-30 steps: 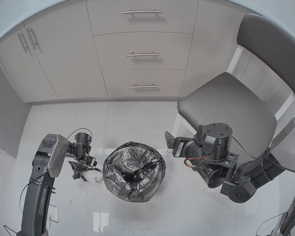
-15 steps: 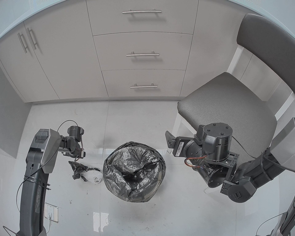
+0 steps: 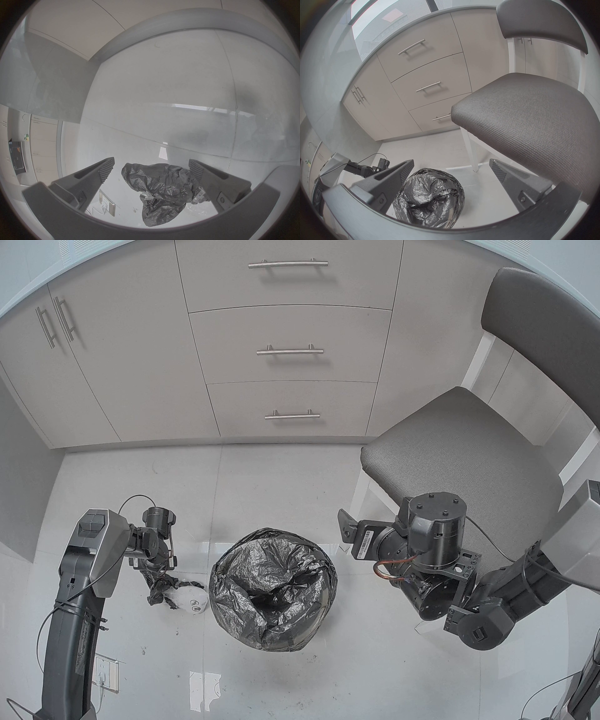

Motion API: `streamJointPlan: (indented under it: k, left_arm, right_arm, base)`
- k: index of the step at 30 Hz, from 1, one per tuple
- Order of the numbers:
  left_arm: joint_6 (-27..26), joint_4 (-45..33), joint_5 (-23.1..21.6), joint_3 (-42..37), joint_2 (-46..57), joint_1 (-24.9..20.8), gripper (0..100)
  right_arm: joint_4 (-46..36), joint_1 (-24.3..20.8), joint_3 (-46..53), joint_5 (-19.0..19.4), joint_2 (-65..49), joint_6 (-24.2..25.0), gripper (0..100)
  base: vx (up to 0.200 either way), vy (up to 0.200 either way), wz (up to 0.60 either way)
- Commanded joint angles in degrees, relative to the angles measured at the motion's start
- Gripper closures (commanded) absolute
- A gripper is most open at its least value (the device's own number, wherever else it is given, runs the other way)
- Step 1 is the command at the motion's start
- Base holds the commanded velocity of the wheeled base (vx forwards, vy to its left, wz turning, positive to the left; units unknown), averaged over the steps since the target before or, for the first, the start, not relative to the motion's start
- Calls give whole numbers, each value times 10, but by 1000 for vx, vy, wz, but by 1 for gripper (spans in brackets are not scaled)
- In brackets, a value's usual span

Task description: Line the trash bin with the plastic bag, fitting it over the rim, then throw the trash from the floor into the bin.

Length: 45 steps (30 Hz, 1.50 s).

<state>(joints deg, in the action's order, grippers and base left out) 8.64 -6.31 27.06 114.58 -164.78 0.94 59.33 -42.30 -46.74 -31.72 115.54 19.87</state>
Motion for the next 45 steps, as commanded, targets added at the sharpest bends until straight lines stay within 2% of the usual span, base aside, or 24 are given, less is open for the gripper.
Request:
streamJointPlan:
  k: [1, 8, 16, 33, 34, 45]
  left_arm:
    - [4, 0, 0, 0, -14, 0, 0]
    - [40, 1, 1, 0, -32, -5, 0]
    - [49, 5, 0, 0, -54, -19, 0]
    - [50, -7, 1, 0, -71, -26, 0]
    - [50, -7, 1, 0, -74, -26, 100]
    - [49, -4, 1, 0, -77, -24, 100]
  right_arm:
    - [0, 0, 0, 0, 5, 0, 0]
    - [1, 0, 0, 0, 5, 0, 0]
    - [28, 3, 2, 1, 8, -1, 0]
    - [30, 4, 2, 1, 11, -8, 0]
    - [30, 4, 2, 1, 11, -8, 0]
    - [31, 5, 2, 1, 11, -9, 0]
  base:
    - [0, 0, 0]
    - [0, 0, 0]
    - [0, 0, 0]
    - [0, 0, 0]
    - [0, 0, 0]
    - [0, 0, 0]
